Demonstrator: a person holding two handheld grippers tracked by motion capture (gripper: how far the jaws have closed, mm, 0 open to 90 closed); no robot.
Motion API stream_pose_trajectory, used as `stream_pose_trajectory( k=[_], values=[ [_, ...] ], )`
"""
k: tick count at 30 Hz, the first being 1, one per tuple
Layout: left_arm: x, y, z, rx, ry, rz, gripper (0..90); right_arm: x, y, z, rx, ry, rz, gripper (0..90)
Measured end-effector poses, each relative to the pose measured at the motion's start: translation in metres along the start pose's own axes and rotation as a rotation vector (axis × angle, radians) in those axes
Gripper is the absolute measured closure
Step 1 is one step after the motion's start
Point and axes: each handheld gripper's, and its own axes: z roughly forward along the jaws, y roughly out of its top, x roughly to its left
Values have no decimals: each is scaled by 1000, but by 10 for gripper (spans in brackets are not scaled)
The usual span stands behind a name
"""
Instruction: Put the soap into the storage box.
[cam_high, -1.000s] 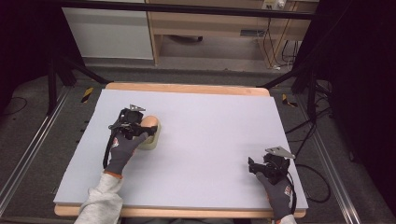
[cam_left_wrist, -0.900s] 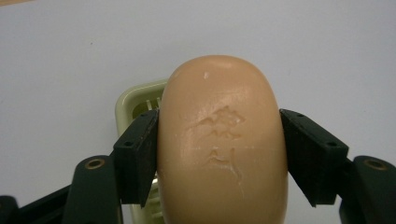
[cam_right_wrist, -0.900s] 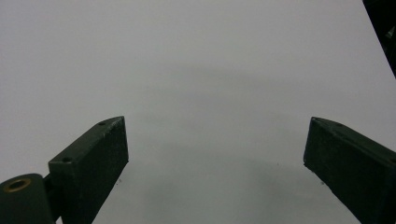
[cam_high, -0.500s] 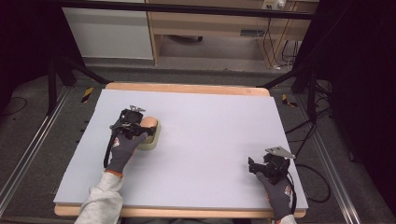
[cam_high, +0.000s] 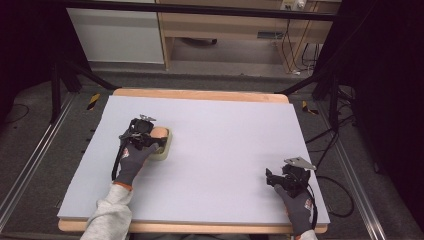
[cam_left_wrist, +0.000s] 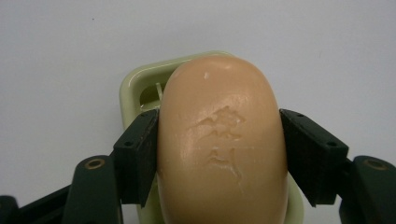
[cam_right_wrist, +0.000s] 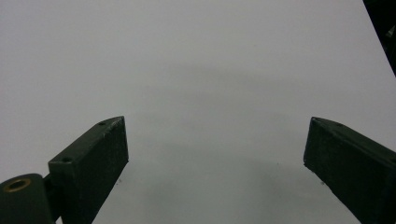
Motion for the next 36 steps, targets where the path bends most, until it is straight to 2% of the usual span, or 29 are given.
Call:
stream_pose_trajectory(
  k=[19, 36],
  values=[
    [1, -4, 10, 20, 11, -5, 316, 0, 0, 0, -1, -1, -2, 68],
    [1, -6, 11, 20, 22, 2, 313, 0, 0, -1, -1, -3, -1, 67]
  ],
)
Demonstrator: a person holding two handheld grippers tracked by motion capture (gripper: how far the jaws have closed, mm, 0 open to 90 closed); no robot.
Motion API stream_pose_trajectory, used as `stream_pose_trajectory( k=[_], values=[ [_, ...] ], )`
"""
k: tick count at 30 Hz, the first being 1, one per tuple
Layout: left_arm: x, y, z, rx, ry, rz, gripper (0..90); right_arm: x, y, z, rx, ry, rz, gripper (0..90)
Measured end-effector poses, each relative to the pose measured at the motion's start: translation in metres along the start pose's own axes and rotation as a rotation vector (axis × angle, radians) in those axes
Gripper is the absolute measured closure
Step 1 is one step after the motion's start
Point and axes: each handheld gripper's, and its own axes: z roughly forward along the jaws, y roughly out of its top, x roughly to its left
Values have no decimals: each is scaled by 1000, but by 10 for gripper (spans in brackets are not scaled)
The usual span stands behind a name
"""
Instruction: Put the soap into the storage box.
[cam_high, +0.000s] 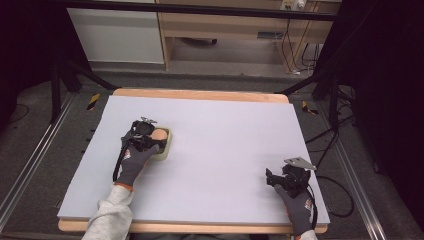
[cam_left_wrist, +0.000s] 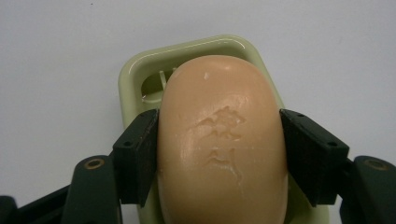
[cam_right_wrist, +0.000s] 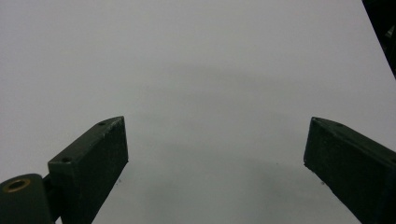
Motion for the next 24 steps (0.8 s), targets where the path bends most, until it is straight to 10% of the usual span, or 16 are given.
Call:
stream_pose_trajectory(
  k=[24],
  values=[
    [-4, -7, -48, -121, -39, 42, 294, -3, -1, -4, -9, -17, 22, 66]
  ],
)
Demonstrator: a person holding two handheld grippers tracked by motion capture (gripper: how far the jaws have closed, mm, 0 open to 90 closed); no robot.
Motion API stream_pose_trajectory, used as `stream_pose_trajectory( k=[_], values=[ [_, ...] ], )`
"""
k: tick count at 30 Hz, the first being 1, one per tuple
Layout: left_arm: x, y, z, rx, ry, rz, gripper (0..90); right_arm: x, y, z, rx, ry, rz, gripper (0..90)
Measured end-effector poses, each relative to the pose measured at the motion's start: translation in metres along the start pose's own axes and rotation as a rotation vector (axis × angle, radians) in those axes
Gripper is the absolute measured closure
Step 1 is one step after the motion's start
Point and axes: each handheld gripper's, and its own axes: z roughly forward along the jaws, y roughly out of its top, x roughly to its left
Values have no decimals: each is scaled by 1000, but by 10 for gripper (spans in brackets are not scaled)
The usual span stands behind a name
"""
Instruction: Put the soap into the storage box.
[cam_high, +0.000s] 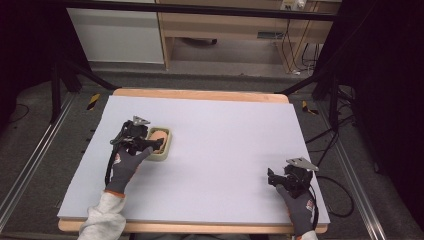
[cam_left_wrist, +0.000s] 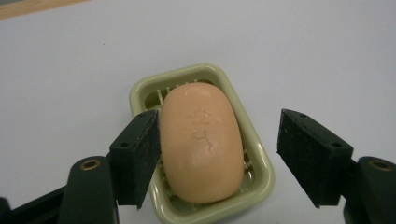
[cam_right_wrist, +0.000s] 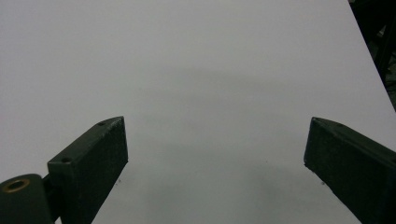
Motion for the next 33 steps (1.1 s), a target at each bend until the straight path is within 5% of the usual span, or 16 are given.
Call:
stream_pose_trajectory(
  k=[10, 24, 33],
  values=[
    [3, -28, -24, -60, -45, 3, 262, -5, -1, -4, -12, -18, 15, 64],
    [12, -70, -47, -74, 0, 4, 225, -15, -3, -5, -9, -44, 44, 63],
    [22, -98, -46, -22, 31, -11, 211, -16, -3, -5, 3, -48, 33, 63]
  ],
)
